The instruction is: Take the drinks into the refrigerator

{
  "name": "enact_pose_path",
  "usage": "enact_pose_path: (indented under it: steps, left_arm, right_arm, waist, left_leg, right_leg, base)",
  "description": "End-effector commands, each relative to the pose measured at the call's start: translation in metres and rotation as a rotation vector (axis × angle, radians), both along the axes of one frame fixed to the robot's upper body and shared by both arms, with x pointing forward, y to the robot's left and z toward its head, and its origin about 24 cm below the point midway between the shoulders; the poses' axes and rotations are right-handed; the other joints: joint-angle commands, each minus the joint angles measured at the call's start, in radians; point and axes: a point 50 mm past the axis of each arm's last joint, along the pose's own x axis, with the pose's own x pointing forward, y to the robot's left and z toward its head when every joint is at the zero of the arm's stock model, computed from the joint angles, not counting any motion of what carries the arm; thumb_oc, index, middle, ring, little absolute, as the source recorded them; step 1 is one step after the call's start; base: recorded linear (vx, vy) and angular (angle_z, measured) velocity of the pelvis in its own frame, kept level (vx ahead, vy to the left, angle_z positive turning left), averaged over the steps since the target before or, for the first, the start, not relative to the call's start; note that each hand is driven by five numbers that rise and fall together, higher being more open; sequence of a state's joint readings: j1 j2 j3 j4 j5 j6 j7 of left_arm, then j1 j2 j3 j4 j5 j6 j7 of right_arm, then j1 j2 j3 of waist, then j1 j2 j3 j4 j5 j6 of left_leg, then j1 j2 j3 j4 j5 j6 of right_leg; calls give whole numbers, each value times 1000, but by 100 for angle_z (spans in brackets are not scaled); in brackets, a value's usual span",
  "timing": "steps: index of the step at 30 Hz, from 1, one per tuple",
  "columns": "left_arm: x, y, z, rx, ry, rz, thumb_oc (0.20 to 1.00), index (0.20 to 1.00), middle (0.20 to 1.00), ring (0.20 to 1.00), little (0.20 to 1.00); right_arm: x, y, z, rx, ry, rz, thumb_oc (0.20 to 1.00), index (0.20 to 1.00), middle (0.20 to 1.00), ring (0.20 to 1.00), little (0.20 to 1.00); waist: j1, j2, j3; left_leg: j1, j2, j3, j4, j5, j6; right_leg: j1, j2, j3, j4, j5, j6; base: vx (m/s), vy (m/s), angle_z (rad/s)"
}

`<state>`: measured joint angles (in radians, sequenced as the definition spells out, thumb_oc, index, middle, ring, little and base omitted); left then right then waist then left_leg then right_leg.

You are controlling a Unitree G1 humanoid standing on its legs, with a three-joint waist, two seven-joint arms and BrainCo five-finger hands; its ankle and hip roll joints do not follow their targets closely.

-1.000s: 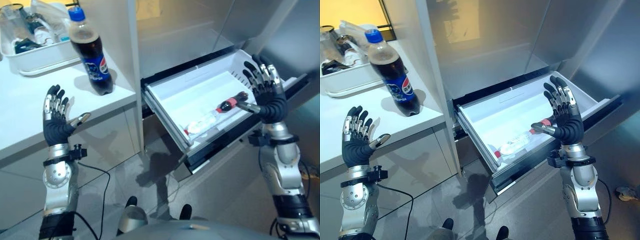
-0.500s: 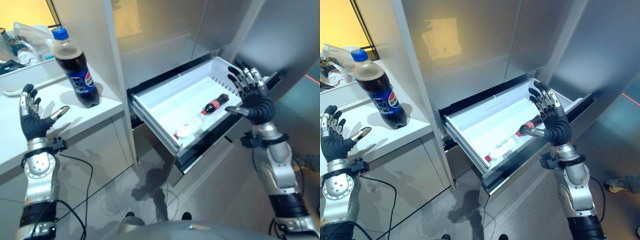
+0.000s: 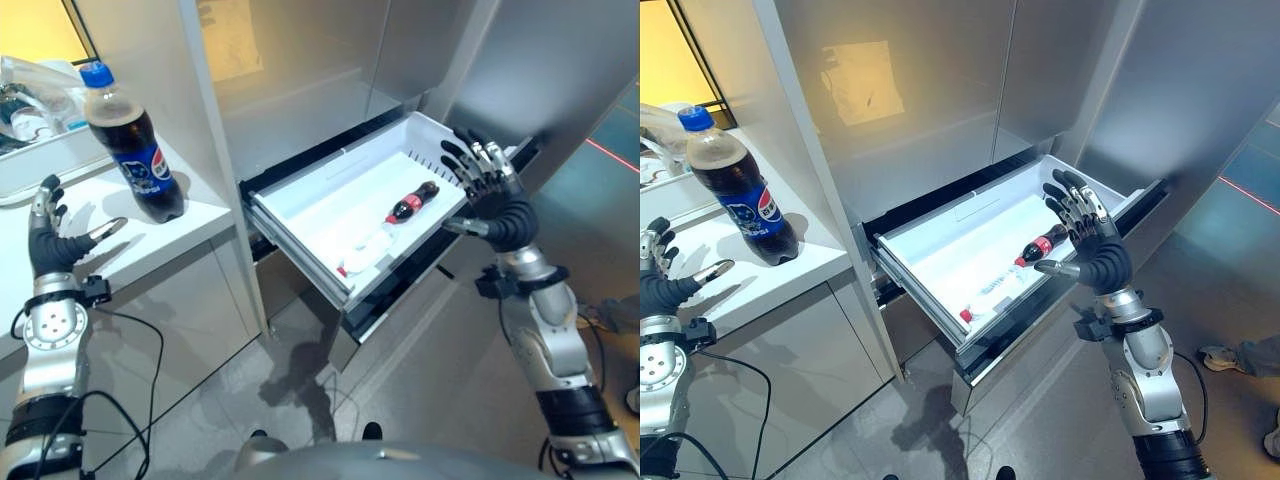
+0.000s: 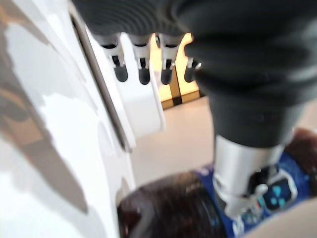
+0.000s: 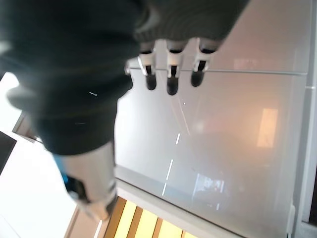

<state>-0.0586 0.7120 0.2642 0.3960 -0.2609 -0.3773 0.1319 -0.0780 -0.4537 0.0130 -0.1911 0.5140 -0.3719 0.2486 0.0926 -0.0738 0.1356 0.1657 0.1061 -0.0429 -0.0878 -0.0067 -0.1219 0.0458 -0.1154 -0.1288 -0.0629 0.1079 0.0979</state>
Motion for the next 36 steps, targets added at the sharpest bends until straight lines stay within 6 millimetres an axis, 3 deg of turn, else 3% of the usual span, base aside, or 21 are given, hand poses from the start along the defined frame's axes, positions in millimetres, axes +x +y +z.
enact_pose_path:
  steps: [1, 9, 29, 36]
  left_arm:
    - [19, 3, 26, 36, -44, -54, 1000, 1000, 1000, 1000, 1000]
    - [24, -1, 9, 41, 58, -100, 1000, 1000, 1000, 1000, 1000]
    - [54, -23, 19, 46, 18, -140, 1000, 1000, 1000, 1000, 1000]
    - [69, -39, 23, 10, -16, -177, 1000, 1000, 1000, 1000, 1000]
  right_arm:
    - [-6, -1, 33, -3, -141, 46, 1000, 1000, 1000, 1000, 1000]
    - [-8, -2, 31, 9, -137, 42, 1000, 1000, 1000, 1000, 1000]
    - [-10, 4, 29, 3, -129, 84, 1000, 1000, 1000, 1000, 1000]
    - [-10, 7, 26, -3, -114, 100, 1000, 1000, 1000, 1000, 1000]
  waist:
    - [-18, 33, 8]
    - [-29, 30, 12]
    - [-55, 15, 14]
    - [-69, 3, 12]
  left_leg:
    - [6, -65, -3, 1, -62, 103]
    - [11, -66, 9, 1, -67, 104]
    - [8, -65, 32, 1, -73, 105]
    - [9, -63, 40, 1, -76, 102]
  right_leg:
    - [29, 36, -40, 156, -151, -14]
    - [28, 42, -25, 151, -146, -13]
    - [19, 53, -1, 138, -134, -7]
    - [20, 59, 6, 131, -127, -6]
  base:
    - [-2, 2, -7]
    - [4, 2, -3]
    - [5, 5, -3]
    - [4, 0, -2]
